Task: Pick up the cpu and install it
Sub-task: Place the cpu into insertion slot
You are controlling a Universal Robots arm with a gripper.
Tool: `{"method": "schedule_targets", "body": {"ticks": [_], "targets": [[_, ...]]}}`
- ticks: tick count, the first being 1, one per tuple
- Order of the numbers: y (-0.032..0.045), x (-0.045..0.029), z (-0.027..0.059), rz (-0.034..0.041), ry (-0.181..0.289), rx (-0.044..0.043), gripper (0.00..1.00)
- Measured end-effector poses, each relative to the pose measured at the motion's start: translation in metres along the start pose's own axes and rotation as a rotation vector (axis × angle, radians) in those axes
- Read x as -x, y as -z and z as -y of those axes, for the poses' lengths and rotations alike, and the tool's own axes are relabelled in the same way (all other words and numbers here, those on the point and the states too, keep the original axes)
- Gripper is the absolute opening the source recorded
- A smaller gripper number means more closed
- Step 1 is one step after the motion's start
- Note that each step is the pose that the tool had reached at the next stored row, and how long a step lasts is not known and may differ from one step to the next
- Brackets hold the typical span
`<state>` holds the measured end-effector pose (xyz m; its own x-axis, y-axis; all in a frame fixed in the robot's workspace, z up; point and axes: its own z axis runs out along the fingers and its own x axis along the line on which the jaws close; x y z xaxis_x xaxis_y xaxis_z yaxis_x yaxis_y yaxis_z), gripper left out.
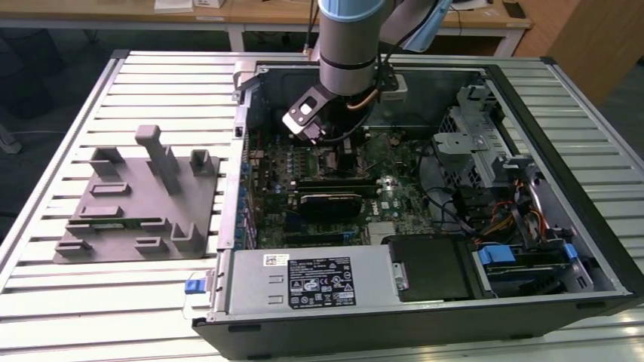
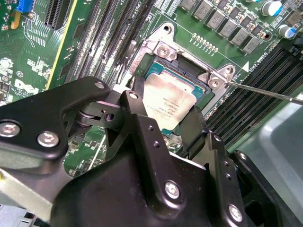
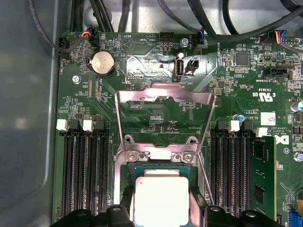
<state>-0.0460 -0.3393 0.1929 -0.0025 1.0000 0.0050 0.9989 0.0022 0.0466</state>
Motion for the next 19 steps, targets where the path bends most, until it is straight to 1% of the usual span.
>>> {"method": "schedule_targets", "body": {"ticks": [6,7,19], "targets": [[-0.0001,0.0000,0.0000,0.0000,0.000,0.0000,0.55],[-0.0001,0.0000,0.0000,0.0001,0.000,0.0000,0.62],[0.0012,-0.0001,-0.0001,-0.0002,0.000,0.0002,0.62]]}}
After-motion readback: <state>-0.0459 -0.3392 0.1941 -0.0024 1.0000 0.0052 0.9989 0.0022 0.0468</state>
